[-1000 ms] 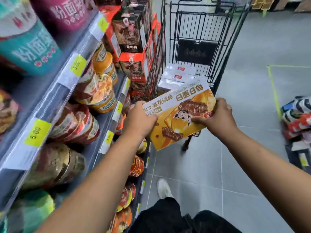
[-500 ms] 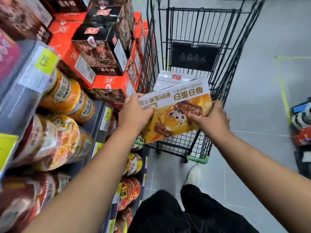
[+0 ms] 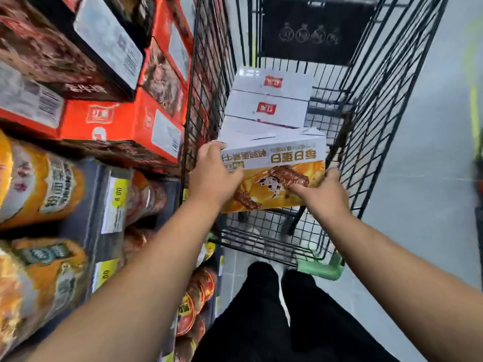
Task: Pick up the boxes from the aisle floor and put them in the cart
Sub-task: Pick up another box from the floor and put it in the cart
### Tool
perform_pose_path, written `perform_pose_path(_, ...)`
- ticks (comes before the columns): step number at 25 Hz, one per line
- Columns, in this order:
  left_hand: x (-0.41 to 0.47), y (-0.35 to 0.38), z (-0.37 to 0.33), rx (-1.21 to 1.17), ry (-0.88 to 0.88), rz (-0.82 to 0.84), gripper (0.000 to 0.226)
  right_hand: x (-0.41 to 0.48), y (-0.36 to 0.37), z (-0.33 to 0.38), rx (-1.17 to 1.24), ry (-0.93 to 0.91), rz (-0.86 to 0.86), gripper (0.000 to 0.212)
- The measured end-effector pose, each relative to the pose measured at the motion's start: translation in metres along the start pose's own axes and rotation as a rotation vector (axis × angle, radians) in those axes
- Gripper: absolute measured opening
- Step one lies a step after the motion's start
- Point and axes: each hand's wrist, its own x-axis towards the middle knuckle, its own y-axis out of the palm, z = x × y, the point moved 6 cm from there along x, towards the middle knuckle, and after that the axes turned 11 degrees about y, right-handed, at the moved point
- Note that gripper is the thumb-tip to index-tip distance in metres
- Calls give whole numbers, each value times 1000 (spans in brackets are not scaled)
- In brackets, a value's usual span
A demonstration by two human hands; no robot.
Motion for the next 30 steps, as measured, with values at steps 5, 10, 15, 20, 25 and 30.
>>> perform_pose_path(5,28,47,24,-32,33,47,51,33,40,-17,55,46,-82,60)
perform_pose_path(10,46,65,37,-46,129,-7,59,46,75,-31,86,68,-66,52)
perform_pose_path(15,37,95,68,-32,78,-39,37,59,106,-38,34,35,-16,34)
perform_pose_path(20,32,122,77,58,27,88,42,85,134,-61,-164,62,56,85)
perform_pose_path(25,29,121,80,63,37,115,45,104,142,-75,-175,68,88,86)
perform_pose_path(30,25,113,75,40,32,170,51,61,104,-38,-112,46,71,79)
